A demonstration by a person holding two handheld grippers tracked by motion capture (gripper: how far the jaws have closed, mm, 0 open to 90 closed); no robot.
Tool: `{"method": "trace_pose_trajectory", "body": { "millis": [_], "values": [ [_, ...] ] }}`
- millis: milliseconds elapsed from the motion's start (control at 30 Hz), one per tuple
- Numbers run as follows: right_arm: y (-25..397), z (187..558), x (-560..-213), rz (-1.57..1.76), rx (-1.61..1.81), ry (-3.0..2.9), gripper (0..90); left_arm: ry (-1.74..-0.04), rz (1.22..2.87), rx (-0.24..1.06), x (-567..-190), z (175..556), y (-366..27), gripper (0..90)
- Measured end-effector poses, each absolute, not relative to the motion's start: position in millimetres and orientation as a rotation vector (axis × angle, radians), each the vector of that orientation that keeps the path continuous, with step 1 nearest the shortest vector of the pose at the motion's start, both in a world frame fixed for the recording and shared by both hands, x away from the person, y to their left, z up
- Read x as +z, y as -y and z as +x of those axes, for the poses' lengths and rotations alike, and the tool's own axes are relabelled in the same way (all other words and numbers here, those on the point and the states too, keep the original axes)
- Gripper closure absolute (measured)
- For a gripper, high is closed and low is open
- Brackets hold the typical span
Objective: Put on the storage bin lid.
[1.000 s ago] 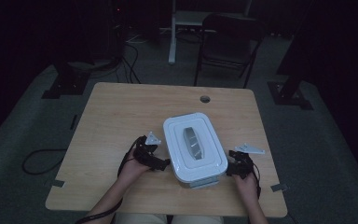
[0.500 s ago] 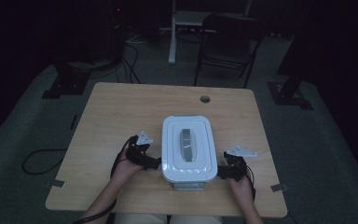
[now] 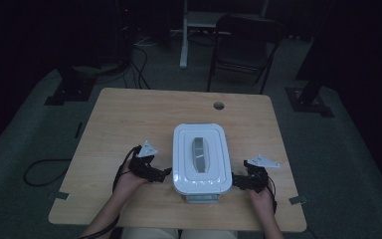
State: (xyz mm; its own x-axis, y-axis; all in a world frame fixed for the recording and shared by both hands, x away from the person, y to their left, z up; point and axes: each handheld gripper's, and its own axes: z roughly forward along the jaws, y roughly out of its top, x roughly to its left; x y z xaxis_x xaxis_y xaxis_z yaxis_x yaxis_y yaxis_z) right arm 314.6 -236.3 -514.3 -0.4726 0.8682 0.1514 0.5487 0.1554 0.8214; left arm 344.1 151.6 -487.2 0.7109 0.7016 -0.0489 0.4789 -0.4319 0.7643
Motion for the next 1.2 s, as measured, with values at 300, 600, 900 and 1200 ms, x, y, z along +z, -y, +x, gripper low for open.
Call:
{"method": "trace_pose_trajectory", "body": {
  "millis": [300, 600, 900, 1200],
  "values": [
    [240.8, 313.5, -514.3, 1.356, 1.224, -2.083, 12.7, -0.927, 2.127, 0.355, -491.0, 338.1, -166.0, 1.0],
    [252.3, 310.1, -513.8, 1.387, 1.201, -2.041, 12.7, -0.971, 2.113, 0.351, -491.4, 332.7, -183.3, 1.0],
    [262.7, 304.7, -515.0, 1.413, 1.136, -2.004, 12.7, -1.031, 2.094, 0.379, -491.0, 327.0, -203.0, 1.0],
    [280.7, 296.4, -518.2, 1.449, 1.090, -1.958, 12.6, -1.089, 2.076, 0.403, -494.1, 321.1, -223.5, 1.0]
  ]
}}
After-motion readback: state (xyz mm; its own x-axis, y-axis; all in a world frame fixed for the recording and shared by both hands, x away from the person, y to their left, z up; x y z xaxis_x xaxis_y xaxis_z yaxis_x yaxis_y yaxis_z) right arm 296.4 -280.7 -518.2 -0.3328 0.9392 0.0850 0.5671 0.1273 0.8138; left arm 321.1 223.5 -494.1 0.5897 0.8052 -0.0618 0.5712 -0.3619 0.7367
